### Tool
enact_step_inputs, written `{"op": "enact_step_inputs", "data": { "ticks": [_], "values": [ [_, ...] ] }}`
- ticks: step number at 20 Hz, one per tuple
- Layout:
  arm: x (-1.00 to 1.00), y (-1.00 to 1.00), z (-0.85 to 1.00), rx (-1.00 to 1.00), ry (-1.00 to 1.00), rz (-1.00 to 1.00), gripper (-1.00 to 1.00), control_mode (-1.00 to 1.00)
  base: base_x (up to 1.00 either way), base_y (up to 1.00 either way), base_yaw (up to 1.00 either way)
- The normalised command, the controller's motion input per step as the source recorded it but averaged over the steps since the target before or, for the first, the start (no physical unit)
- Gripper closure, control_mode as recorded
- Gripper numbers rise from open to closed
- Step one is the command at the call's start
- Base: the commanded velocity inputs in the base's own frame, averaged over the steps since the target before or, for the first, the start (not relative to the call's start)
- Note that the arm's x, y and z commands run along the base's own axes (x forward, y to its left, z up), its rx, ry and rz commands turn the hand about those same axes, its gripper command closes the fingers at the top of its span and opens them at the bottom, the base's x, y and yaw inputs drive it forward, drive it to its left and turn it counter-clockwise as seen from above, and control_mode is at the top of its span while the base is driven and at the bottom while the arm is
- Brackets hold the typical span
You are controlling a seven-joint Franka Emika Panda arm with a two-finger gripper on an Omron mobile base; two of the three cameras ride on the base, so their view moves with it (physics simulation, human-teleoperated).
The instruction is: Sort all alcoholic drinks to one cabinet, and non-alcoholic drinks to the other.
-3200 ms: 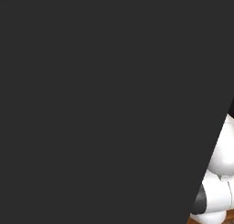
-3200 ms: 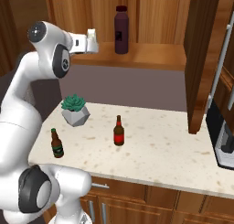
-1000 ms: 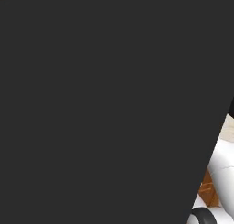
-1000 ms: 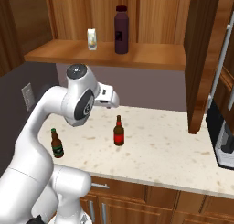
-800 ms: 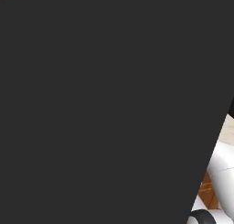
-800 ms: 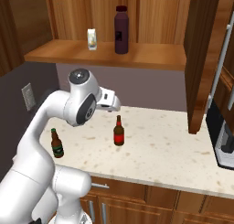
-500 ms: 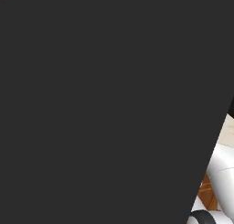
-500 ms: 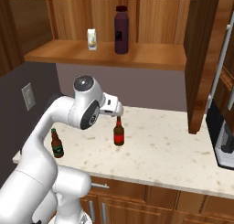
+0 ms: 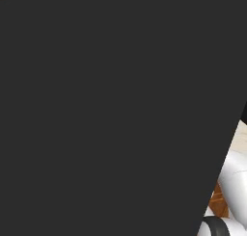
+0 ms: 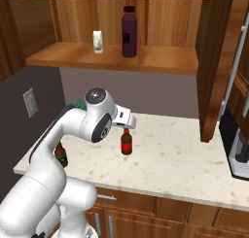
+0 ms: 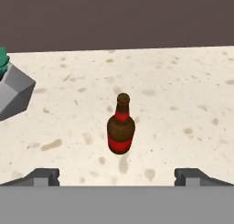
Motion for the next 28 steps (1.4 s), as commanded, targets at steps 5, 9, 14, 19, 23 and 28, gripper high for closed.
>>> {"op": "enact_step_inputs", "data": {
  "ticks": [5, 9, 14, 19, 23, 28],
  "values": [
    [0.13, -0.07, -0.22, 0.0, 0.0, -0.01, -1.0, -1.0, 0.0, 0.0, 0.0],
    [0.1, -0.02, -0.21, 0.0, 0.0, 0.0, -1.0, -1.0, 0.0, 0.0, 0.0],
    [0.09, 0.0, -0.22, 0.0, 0.0, 0.0, -1.0, -1.0, 0.0, 0.0, 0.0],
    [0.13, -0.01, -0.18, 0.0, 0.0, 0.0, -1.0, -1.0, 0.0, 0.0, 0.0],
    [0.16, -0.02, -0.16, 0.0, 0.0, 0.0, -1.0, -1.0, 0.0, 0.0, 0.0],
    [0.16, -0.03, -0.18, 0.0, 0.0, 0.0, -1.0, -1.0, 0.0, 0.0, 0.0]
  ]
}}
